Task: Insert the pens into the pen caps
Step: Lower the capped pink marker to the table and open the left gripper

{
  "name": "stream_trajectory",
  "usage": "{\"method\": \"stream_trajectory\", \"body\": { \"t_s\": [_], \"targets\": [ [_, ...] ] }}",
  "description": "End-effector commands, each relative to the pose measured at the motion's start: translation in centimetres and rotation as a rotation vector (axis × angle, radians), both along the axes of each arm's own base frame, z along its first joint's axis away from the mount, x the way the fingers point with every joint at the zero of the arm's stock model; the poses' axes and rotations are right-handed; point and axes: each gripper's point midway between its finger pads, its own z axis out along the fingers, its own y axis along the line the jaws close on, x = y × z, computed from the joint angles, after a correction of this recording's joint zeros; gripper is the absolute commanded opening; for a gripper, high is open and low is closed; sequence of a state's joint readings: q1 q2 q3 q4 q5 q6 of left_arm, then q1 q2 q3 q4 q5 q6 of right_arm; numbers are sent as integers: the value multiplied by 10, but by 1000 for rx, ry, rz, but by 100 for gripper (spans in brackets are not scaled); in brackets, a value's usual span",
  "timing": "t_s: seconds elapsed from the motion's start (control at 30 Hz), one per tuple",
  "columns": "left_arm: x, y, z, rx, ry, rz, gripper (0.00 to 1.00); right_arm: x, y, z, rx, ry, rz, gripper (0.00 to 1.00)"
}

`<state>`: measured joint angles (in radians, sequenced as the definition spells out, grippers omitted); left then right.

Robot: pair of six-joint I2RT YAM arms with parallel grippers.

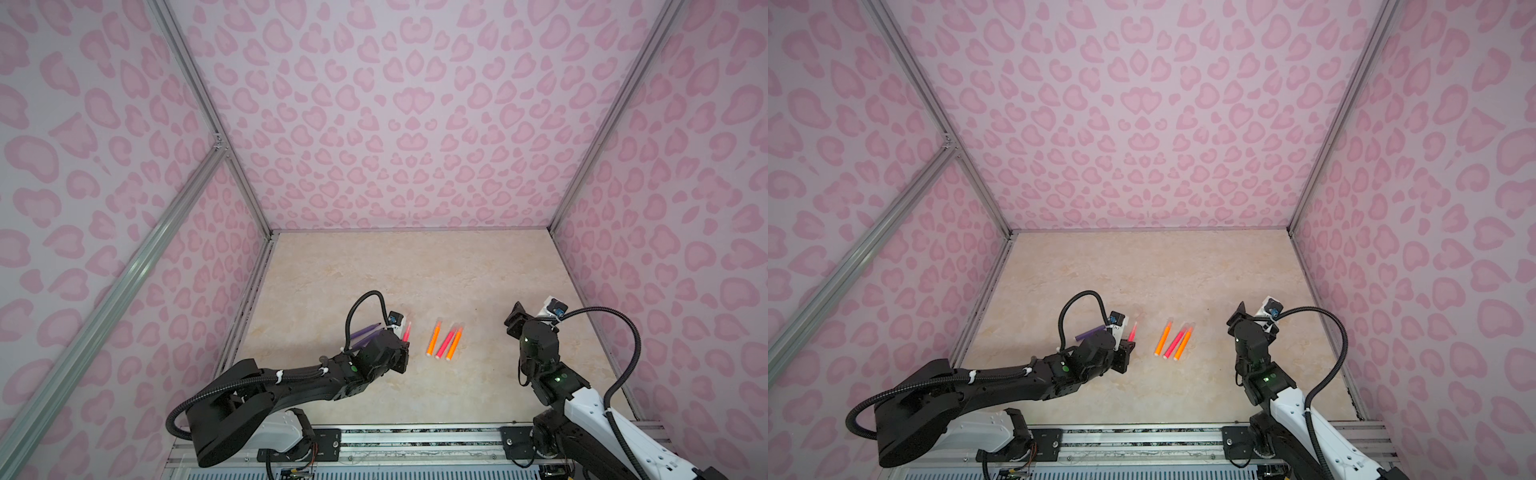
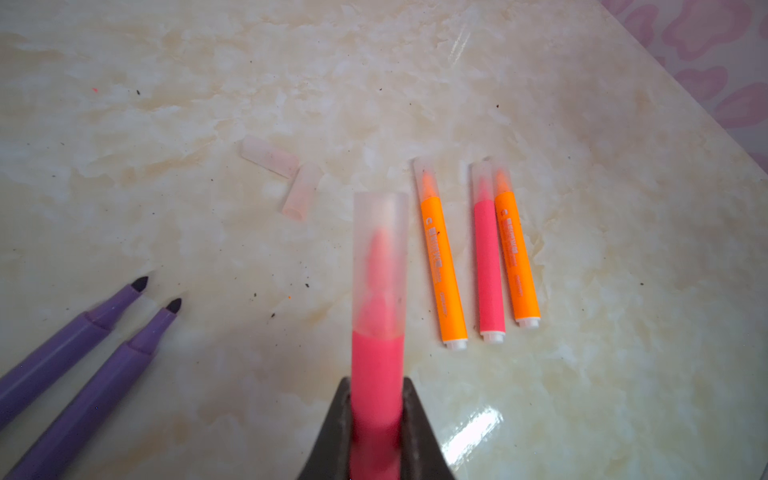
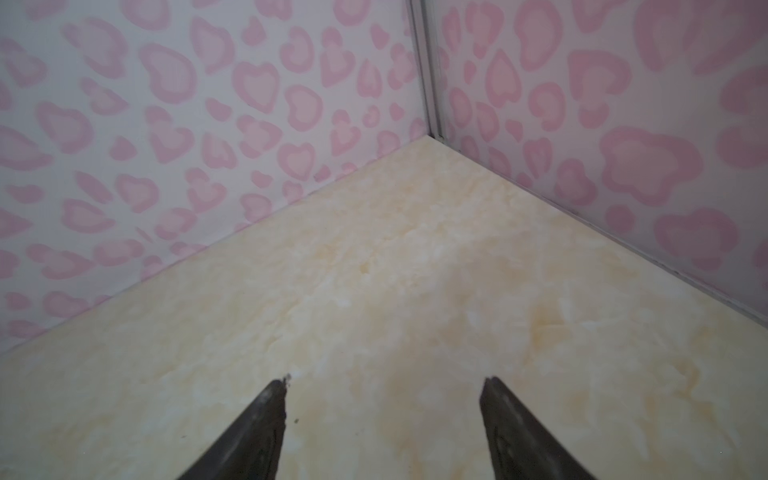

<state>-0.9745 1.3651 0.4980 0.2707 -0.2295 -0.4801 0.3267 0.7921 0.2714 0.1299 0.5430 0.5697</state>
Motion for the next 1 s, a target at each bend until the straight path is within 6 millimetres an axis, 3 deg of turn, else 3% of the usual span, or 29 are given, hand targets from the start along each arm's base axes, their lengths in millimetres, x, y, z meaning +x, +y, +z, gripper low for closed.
{"method": "stream_trajectory", "body": {
  "t_s": [0.0, 0.2, 0.5, 0.87, 0.97],
  "targets": [
    [11, 0, -2, 23, -18, 50, 3, 8, 9, -10, 75, 61, 72, 71],
    [13, -23, -13, 50, 19, 8, 3, 15, 12, -17, 67, 88, 75, 72],
    [22, -37, -36, 124, 59, 7, 3, 10, 12, -17, 73, 95, 85, 72],
    [22, -35, -48, 159, 98, 28, 3, 7, 14, -16, 82, 74, 100, 72],
    [21, -32, -47, 161, 96, 33, 14, 7, 14, -16, 82, 74, 104, 72]
  ]
}}
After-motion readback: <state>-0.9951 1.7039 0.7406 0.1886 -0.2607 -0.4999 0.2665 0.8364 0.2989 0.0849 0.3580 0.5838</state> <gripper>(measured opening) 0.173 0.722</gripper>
